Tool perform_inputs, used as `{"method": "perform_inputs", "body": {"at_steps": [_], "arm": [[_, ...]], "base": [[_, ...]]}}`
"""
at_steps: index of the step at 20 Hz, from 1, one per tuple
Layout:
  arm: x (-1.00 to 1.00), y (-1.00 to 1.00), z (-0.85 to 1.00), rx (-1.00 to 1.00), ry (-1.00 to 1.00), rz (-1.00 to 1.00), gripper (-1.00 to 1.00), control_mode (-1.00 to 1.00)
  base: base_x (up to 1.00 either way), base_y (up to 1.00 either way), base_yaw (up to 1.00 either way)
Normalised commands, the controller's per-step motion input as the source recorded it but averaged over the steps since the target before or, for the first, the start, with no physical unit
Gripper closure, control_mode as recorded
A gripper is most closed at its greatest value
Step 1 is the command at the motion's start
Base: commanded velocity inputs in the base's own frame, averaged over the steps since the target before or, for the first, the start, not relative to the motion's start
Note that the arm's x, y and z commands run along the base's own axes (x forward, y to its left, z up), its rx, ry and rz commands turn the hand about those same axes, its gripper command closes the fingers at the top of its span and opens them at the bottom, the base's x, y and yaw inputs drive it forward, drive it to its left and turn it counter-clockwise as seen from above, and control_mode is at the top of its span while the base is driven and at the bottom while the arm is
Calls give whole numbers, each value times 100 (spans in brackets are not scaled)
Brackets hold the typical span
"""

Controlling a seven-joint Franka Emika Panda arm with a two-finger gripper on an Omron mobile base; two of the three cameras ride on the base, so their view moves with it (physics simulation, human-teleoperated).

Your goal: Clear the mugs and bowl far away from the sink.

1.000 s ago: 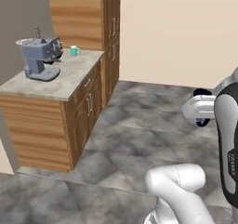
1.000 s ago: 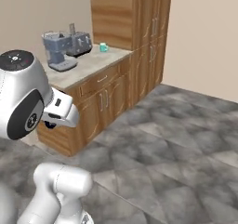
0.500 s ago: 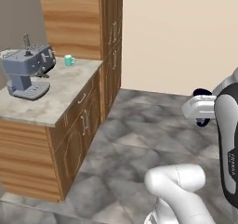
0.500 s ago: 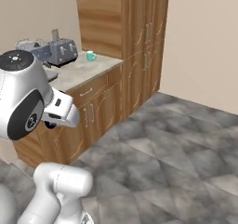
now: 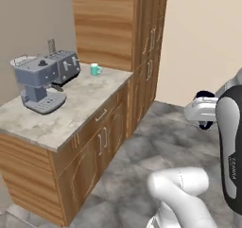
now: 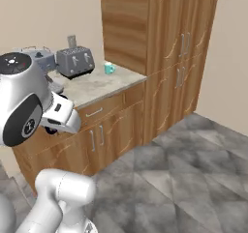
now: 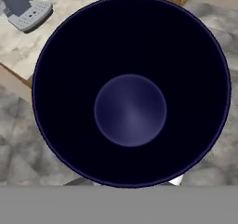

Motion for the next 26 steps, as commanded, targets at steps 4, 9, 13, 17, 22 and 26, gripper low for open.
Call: {"method": "perform_inputs", "body": {"at_steps": [4,9,13,17,22,26], "arm": [[0,0,0,0,0,0,100,100],[0,0,0,0,0,0,100,100],[0,0,0,0,0,0,100,100],[0,0,0,0,0,0,100,100],[0,0,0,0,0,0,100,100],[0,0,0,0,0,0,100,100]], "base": [[99,-15,85],[90,-12,89],[99,-81,41],[100,-73,31],[94,-94,21],[100,-40,22]]}}
